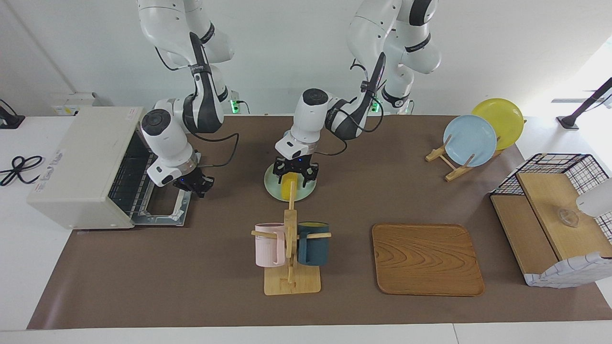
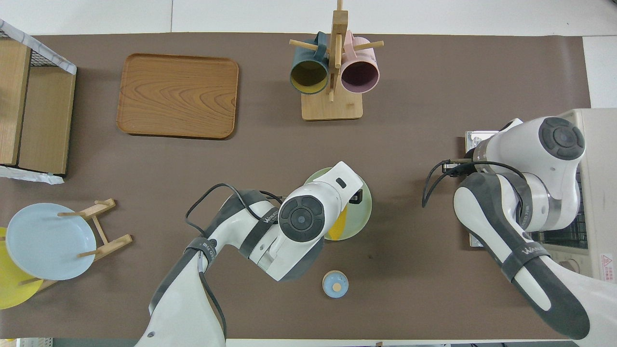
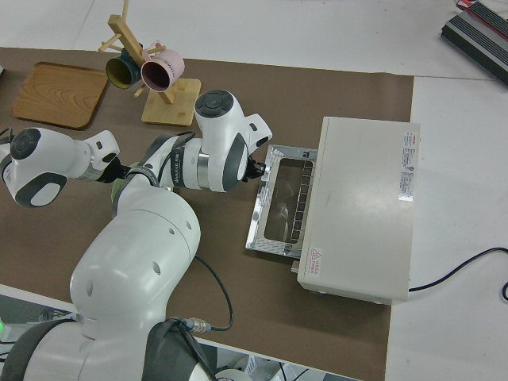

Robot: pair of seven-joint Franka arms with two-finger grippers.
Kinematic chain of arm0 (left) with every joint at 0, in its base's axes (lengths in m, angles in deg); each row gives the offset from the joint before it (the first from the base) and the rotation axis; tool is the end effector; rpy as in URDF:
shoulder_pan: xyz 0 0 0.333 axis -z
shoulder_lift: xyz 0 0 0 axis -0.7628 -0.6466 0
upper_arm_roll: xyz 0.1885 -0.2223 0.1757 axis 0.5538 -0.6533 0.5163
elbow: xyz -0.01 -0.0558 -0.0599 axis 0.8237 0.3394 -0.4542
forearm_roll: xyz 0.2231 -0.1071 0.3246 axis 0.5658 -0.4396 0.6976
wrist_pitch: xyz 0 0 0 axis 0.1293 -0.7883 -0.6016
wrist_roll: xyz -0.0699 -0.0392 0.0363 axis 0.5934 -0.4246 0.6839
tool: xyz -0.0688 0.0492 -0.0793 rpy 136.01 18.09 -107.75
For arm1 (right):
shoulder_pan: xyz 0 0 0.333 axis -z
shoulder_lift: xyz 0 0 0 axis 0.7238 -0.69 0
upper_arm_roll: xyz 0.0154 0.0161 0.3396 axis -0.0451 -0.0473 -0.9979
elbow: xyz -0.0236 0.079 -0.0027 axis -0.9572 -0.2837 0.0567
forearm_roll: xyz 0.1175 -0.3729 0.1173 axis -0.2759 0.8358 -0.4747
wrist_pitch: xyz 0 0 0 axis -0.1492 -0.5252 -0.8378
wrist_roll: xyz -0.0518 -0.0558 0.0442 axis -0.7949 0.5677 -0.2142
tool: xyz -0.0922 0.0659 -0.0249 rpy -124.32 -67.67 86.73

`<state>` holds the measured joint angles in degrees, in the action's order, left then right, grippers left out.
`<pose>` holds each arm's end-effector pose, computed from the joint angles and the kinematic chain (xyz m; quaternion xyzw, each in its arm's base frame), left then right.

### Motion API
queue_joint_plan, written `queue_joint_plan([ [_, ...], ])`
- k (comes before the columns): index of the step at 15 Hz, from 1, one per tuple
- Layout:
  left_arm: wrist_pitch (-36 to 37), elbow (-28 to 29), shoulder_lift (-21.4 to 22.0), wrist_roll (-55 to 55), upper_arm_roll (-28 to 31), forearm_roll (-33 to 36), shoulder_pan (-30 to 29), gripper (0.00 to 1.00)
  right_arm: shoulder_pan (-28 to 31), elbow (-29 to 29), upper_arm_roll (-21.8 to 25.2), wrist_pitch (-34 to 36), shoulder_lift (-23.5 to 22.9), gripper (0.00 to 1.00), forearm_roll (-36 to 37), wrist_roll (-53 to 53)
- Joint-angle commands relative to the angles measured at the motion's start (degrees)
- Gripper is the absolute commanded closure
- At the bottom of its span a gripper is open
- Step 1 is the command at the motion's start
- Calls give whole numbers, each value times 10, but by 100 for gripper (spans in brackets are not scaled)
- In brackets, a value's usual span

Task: Put corn in oven
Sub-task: 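Lower the corn onto the green plate while the right gripper opens the door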

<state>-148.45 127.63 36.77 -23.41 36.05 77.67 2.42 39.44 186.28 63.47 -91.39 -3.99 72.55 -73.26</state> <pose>0.4457 -0.4983 0.3158 0.9868 -0.0664 0.0958 0.1124 0.5680 0.0386 0.3433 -0.9994 0.0260 0.0172 0.0170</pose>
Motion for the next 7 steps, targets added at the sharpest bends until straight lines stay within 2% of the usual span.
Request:
queue_joint_plan([
  [1, 21, -2, 3, -7, 9, -1, 5, 0, -2, -29, -9, 55, 22, 90, -2, 15],
  [2, 39, -5, 15, -8, 9, -1, 1, 0, -2, -29, -18, 70, 38, 63, -2, 16],
  [3, 58, -4, 29, -9, 8, -1, -6, 0, -3, -29, -23, 89, 51, 19, -2, 15],
  [4, 84, -3, 49, -10, 8, -1, -14, 0, -4, -27, -24, 104, 68, 0, -2, 13],
  [6, 140, -3, 88, -17, 7, -2, -30, 0, -36, -28, -24, 156, 97, 0, -3, 23],
  [7, 163, -4, 103, -18, 7, -2, -36, 0, -54, -28, -24, 158, 110, 0, -2, 45],
])
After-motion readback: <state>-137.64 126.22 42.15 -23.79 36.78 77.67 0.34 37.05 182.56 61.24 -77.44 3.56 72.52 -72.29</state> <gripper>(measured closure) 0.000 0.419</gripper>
